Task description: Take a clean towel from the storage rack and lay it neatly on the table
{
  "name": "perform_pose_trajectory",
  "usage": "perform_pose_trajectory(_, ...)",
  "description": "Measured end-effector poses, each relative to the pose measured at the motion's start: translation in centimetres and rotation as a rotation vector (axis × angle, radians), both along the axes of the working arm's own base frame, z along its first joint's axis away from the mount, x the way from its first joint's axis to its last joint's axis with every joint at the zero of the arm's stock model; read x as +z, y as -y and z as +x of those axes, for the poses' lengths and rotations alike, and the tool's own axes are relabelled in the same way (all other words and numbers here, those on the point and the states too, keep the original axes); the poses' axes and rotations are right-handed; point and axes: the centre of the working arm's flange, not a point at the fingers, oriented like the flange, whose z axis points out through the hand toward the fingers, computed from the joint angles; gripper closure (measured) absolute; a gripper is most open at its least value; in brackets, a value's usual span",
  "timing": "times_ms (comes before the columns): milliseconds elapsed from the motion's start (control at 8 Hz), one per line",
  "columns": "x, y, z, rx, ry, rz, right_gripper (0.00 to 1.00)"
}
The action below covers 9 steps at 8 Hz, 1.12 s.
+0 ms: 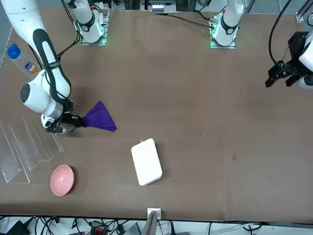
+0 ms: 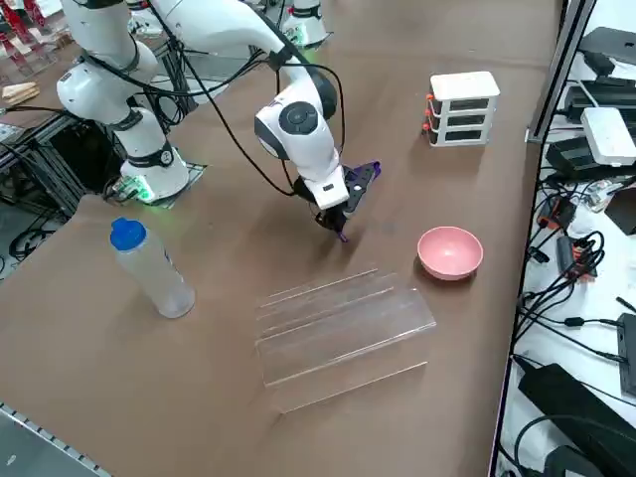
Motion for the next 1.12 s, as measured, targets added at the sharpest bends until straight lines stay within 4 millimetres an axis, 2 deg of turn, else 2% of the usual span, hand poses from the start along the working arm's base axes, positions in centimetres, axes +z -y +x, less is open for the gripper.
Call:
perform_pose_trajectory(375,0.1,0.7,0.0,-0.001,0.005,-0.007,0.50)
perform_pose_trajectory(1000,0.1,1.6,-0.1,0.020,0.006,-0.033,0.49)
perform_pose_trajectory(1125,0.1,1.6,-0.1,0.021,0.006,-0.033,0.53)
